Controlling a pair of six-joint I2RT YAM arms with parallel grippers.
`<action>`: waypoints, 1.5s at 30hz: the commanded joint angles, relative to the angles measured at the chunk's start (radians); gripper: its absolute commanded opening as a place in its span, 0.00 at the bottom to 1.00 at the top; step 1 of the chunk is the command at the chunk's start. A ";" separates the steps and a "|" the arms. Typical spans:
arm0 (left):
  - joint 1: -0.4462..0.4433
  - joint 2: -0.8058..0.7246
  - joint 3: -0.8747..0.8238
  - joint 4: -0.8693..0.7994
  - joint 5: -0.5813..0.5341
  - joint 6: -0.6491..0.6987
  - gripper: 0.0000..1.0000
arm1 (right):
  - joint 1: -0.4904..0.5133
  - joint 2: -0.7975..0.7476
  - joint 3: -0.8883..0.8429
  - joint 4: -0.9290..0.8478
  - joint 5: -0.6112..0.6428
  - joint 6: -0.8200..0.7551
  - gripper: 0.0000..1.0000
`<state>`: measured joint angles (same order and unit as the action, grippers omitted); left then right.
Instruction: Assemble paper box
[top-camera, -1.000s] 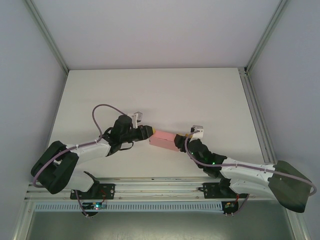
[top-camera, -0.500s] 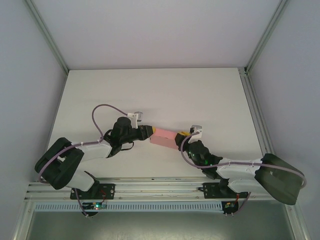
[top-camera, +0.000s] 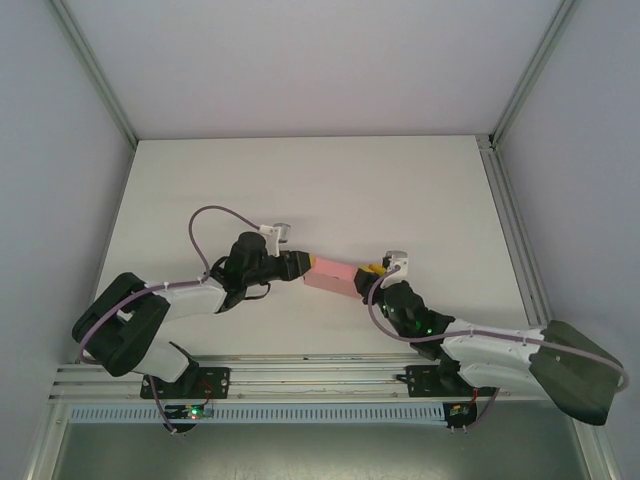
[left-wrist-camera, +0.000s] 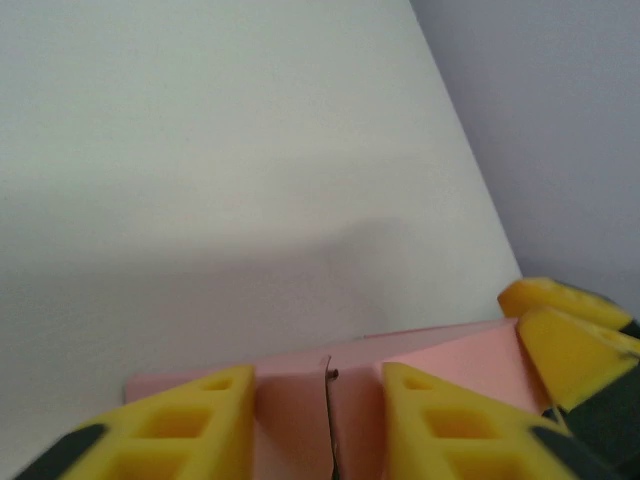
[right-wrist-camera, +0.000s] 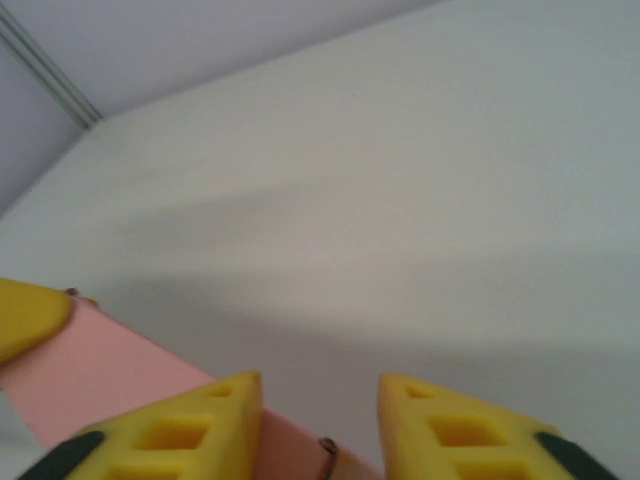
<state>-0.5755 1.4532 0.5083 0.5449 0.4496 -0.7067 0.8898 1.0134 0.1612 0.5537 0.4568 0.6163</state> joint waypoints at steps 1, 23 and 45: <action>-0.008 -0.012 0.032 -0.383 -0.062 0.090 0.49 | -0.057 -0.044 0.055 -0.400 -0.053 -0.079 0.45; 0.291 -0.239 0.358 -1.062 -0.519 0.107 1.00 | -0.149 0.313 0.738 -0.991 -0.708 -1.226 0.98; 0.336 -0.470 0.200 -1.096 -0.619 0.086 1.00 | -0.073 0.757 1.034 -0.890 -0.062 -1.515 0.39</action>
<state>-0.2527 1.0271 0.7189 -0.5114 -0.1143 -0.6136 0.8101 1.7294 1.1675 -0.4736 0.2008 -0.7841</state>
